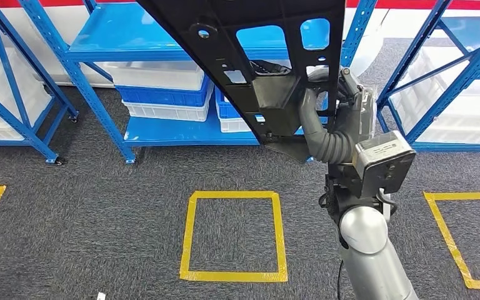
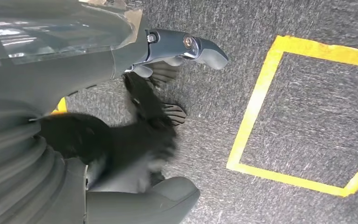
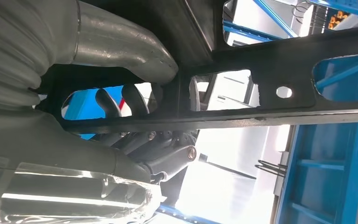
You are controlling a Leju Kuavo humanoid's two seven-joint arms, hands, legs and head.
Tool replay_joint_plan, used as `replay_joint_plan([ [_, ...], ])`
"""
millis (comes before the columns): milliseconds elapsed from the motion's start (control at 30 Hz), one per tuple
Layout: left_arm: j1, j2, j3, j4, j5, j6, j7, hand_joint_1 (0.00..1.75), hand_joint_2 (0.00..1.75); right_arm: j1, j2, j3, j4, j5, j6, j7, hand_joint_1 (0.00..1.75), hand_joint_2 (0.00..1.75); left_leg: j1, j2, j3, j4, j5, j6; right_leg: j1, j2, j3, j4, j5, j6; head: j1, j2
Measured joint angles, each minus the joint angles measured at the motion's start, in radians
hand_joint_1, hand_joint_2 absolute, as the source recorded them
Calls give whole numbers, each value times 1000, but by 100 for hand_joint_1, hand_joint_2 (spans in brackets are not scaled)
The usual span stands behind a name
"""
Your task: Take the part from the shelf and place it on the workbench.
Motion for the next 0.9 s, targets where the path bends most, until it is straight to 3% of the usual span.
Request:
replay_joint_plan([
  [67,-2,-9,3,5,-4,-9,-35,0,175,1,6,-3,2,0,11,-3,175,175,-8,-4,23,-52,-19,11,2,-1,-12,5,15,14,0,0],
  [133,1,-26,6,16,-8,-17,-81,0,175,9,9,-6,6,-1,22,-7,175,175,-12,0,8,-60,-4,33,4,0,-27,6,23,28,0,0],
  [200,5,-43,9,25,-10,-19,-109,0,175,20,10,-13,8,-4,29,-10,175,175,-10,6,-17,-66,21,55,5,2,-61,58,-31,23,2,0],
  [267,7,-54,11,33,-12,-19,-121,0,175,29,11,-21,9,-9,39,-11,175,175,-9,9,-47,-67,46,64,0,3,-100,180,-120,11,3,0],
  [300,7,-60,12,37,-14,-20,-125,0,175,35,12,-24,10,-12,44,-11,175,175,-10,10,-63,-67,59,64,0,3,-109,241,-143,13,4,0],
  [333,7,-66,14,40,-15,-22,-129,0,175,41,13,-27,11,-15,50,-12,175,175,-10,11,-79,-66,72,64,-1,3,-106,281,-144,21,4,0],
  [400,6,-75,20,45,-17,-27,-135,0,175,48,14,-33,12,-19,59,-12,175,175,-10,12,-108,-66,96,60,-2,3,-56,271,-103,41,4,0],
  [433,6,-79,23,47,-17,-30,-138,0,175,50,15,-35,12,-20,62,-12,175,175,-10,12,-121,-65,108,57,-2,3,-9,221,-85,46,4,0],
  [500,5,-86,31,50,-18,-37,-144,0,175,51,19,-39,12,-20,65,-12,175,175,-12,12,-138,-65,131,46,1,4,107,66,-97,39,3,0],
  [533,5,-90,34,51,-18,-39,-148,0,175,52,21,-41,11,-19,66,-13,175,175,-13,12,-142,-67,143,40,4,6,145,5,-111,32,3,0],
  [567,4,-93,37,52,-19,-41,-151,0,175,54,23,-43,11,-18,66,-13,175,175,-13,13,-144,-71,156,34,9,7,163,-31,-122,24,3,0],
  [600,4,-96,39,54,-19,-41,-153,0,175,57,24,-44,10,-18,66,-14,175,175,-12,12,-145,-76,168,27,8,8,156,-39,-118,15,2,0],
  [667,5,-99,43,59,-21,-41,-158,0,175,62,25,-45,9,-17,67,-15,175,175,-9,8,-158,-67,144,15,0,6,140,-38,-95,-5,1,0],
  [733,6,-102,47,61,-23,-40,-163,0,175,67,28,-46,9,-16,70,-15,175,175,-6,5,-181,17,42,7,-5,4,117,-39,-66,-25,-4,0],
  [767,6,-103,49,62,-24,-40,-165,0,175,69,29,-46,9,-16,71,-15,175,175,-5,4,-193,84,-10,4,-2,3,102,-38,-52,-31,-6,0],
  [800,6,-103,51,63,-24,-39,-167,0,175,72,29,-46,9,-16,72,-15,175,175,-4,5,-201,152,-43,0,1,2,86,-38,-39,-33,-7,0],
  [833,5,-103,53,63,-24,-39,-167,0,175,75,29,-47,9,-15,73,-15,175,175,-4,5,-203,203,-50,-2,3,2,71,-37,-28,-34,-6,0],
  [900,5,-104,53,65,-24,-39,-168,0,175,80,29,-47,9,-15,74,-15,175,175,-4,5,-159,208,-4,1,6,3,40,-32,-6,-30,-6,0],
])
